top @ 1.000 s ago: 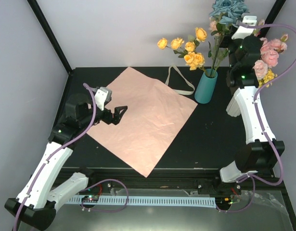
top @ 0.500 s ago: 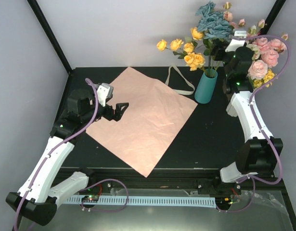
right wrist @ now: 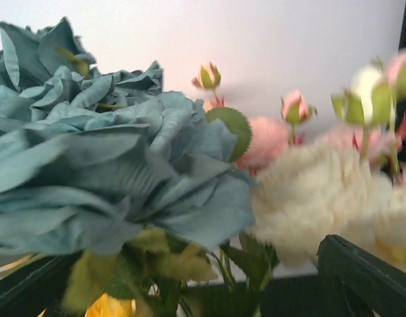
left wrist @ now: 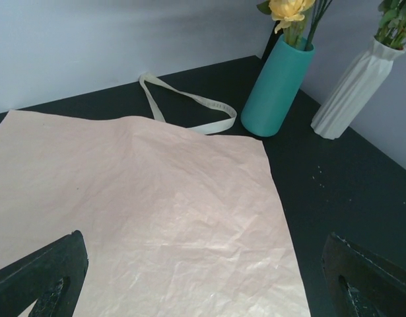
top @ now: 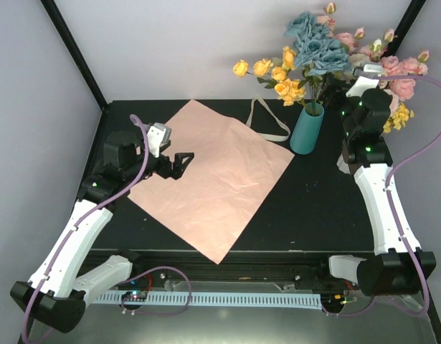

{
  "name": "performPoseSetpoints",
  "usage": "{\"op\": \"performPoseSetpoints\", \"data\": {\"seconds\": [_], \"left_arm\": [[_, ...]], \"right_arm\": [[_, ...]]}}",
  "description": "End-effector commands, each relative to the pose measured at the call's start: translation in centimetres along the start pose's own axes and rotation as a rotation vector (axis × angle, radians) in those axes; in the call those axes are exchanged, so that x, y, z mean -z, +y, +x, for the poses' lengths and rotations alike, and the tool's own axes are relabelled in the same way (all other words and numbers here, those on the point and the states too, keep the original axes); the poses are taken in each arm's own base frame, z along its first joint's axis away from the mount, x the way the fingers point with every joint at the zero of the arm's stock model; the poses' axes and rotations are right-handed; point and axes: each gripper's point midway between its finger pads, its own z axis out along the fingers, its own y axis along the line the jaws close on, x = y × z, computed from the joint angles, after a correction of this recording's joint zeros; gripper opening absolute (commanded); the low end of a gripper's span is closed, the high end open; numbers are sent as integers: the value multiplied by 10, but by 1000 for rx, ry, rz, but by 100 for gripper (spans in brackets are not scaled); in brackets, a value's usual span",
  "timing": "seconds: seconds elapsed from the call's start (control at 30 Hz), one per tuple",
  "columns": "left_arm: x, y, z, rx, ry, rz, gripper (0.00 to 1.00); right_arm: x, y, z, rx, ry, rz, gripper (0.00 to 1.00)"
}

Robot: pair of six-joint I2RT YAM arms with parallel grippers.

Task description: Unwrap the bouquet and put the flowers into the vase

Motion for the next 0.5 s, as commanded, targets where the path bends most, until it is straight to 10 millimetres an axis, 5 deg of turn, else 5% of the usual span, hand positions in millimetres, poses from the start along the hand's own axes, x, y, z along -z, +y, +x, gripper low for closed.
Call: {"op": "performPoseSetpoints", "data": {"seconds": [0.0,0.27,0.47], "left_arm": [[2,-9,-14,-2,-48,39,99],[2,-16,-10,0,-38,61,99],[1,-9,-4,0,-21,21,99]], "right_arm": [[8,-16,47,-67,148,75,94],[-13,-37,77,-62,331,214,100],[-7,-19,109,-130,443,114,100]]}}
